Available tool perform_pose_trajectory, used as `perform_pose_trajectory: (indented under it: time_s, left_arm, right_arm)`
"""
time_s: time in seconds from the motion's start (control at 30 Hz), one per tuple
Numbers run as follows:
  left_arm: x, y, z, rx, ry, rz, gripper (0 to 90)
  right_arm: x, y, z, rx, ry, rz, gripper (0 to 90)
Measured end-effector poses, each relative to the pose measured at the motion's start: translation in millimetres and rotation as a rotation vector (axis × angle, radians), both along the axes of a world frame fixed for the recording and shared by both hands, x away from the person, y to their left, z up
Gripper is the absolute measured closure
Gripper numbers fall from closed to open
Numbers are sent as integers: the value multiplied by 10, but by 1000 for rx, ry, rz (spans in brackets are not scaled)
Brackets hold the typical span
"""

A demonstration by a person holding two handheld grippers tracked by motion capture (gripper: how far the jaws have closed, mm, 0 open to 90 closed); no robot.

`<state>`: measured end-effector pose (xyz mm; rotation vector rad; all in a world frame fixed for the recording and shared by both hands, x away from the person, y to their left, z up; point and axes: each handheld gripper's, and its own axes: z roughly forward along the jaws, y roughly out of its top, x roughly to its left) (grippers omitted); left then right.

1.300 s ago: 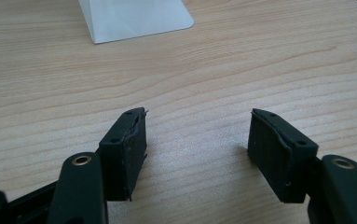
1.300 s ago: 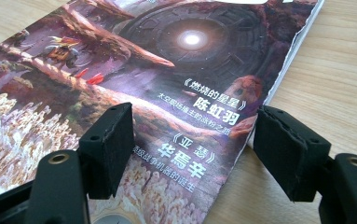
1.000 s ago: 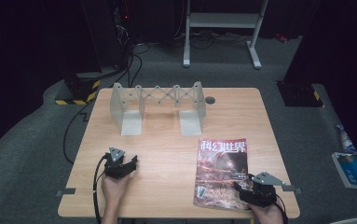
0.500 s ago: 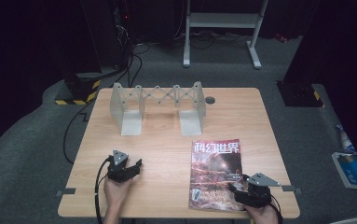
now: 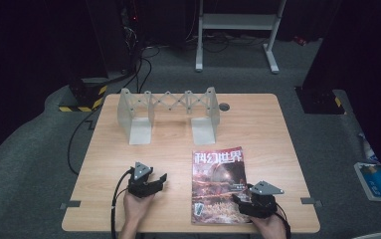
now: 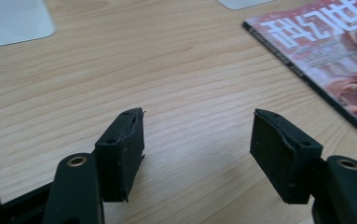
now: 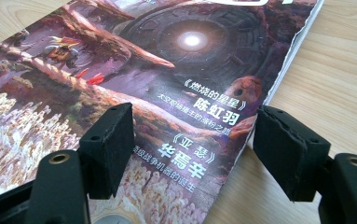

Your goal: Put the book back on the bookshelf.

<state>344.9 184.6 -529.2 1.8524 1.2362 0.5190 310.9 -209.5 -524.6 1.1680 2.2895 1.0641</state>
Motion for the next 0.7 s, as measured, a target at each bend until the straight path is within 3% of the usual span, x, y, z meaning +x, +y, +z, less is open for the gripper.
perform_pose_trajectory:
  time_s: [0.1,0.2,0.47,0.57,0.6,0.63,0.7]
  left_arm:
    - [16,-81,12,1,5,-27,348]
    - [29,-140,9,-49,10,-45,349]
    - [45,-219,2,-78,17,-60,349]
    - [48,-243,6,-62,11,-61,348]
    - [48,-277,18,-27,3,-62,349]
    - [50,-298,26,-19,-3,-69,349]
    - [70,-348,41,-30,-8,-85,350]
  right_arm:
    - [21,55,-4,2,-2,4,292]
    - [37,108,0,2,3,4,292]
    - [92,269,-1,3,10,2,290]
    - [103,308,3,3,17,-2,290]
    - [112,321,3,0,14,2,289]
    - [116,341,5,3,21,-2,289]
    - [125,362,2,6,22,-2,288]
